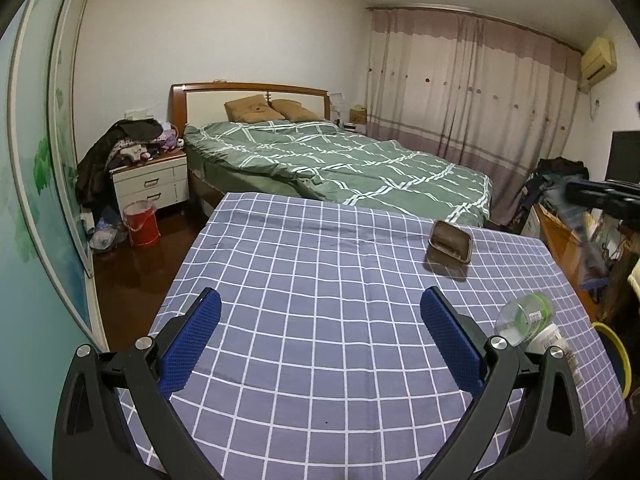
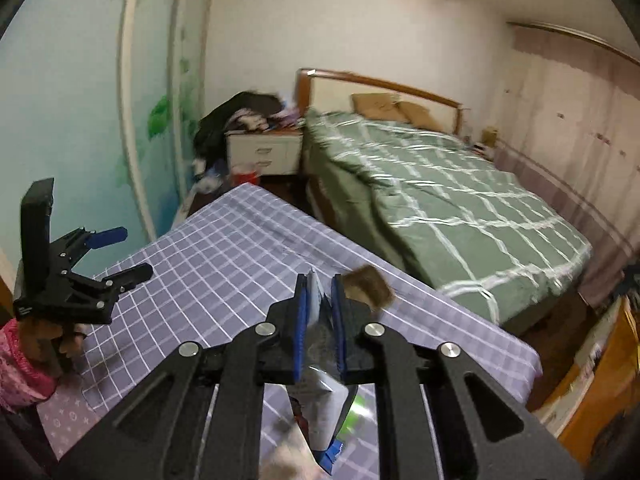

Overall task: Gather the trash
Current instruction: 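Carry the tube over the yellow bin and open the right gripper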

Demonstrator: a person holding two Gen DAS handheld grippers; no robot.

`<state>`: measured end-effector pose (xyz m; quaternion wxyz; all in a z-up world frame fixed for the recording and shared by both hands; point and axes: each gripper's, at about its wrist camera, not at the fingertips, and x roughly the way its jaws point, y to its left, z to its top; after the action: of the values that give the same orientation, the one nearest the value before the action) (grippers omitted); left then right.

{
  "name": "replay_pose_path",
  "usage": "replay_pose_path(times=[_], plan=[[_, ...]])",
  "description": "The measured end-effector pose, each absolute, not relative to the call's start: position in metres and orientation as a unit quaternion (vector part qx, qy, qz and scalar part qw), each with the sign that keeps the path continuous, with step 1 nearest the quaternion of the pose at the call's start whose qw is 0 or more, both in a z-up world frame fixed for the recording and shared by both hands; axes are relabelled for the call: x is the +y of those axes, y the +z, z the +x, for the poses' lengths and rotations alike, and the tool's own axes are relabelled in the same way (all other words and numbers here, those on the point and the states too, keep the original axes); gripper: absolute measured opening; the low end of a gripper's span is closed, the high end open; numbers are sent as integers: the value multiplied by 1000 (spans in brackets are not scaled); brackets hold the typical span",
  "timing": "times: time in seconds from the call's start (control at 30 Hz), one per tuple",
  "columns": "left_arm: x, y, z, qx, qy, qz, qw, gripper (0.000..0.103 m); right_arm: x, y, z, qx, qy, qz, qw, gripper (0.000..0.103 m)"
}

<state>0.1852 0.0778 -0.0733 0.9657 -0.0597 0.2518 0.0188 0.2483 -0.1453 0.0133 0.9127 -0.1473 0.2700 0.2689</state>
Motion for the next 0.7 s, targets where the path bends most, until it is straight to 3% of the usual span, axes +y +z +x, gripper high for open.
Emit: replay_pose_path(times=[0.27, 0.7], plan=[[43, -77, 189, 287, -41, -51, 956, 98, -258, -7, 208, 291, 140, -79, 943, 11], [-87, -68, 174, 320, -151, -34, 935, 98, -413, -91, 172, 350, -53, -3, 935, 15]])
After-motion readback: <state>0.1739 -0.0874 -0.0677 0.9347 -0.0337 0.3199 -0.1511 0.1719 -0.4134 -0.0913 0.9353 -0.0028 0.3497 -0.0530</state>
